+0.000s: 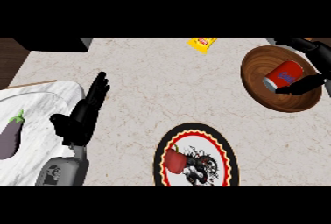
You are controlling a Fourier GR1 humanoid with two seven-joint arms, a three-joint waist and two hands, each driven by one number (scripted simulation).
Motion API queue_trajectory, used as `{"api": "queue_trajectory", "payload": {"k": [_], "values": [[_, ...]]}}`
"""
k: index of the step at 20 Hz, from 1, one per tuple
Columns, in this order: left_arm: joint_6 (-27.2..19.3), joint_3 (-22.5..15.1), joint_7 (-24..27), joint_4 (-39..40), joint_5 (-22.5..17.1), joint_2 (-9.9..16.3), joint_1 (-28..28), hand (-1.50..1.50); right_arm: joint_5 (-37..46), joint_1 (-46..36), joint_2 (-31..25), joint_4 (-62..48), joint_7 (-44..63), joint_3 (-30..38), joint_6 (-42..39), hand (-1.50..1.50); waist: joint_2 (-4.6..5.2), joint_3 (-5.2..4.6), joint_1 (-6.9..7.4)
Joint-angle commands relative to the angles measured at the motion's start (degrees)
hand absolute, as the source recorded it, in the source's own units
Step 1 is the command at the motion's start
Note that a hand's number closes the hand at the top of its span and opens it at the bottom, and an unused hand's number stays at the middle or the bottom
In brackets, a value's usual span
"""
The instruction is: Pick the can from the plate and place it in the bowl
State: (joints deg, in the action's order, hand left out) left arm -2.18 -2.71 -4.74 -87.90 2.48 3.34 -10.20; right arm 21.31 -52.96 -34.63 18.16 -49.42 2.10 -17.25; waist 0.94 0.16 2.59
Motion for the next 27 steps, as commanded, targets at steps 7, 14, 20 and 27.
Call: {"api": "queue_trajectory", "payload": {"k": [7, 14, 20, 27], "values": [[-1.0, -1.7, 1.1, 0.5, 1.8, -1.4, 1.6, 0.0, -7.6, -3.2, -6.1, -7.0, 0.0, 7.4, -14.3, -1.5, -0.13, -0.03, -0.56], [-0.3, -0.9, -1.0, -0.7, 0.1, -1.4, 0.0, 0.0, -11.1, -4.5, -11.9, -9.1, 4.5, 9.9, -25.9, -1.5, 0.24, 0.08, 0.14], [-1.6, -1.0, -0.2, 0.5, 1.6, -1.6, -0.4, 0.0, -11.8, 0.3, -13.8, -6.8, 1.7, 9.2, -31.6, -1.5, 0.37, 0.2, -0.53], [-0.4, -0.1, 1.0, 0.3, 0.6, -0.6, 0.4, 0.0, -12.6, 5.3, -13.4, -3.5, -0.3, 7.8, -31.7, -1.5, 0.55, 0.31, -0.19]]}}
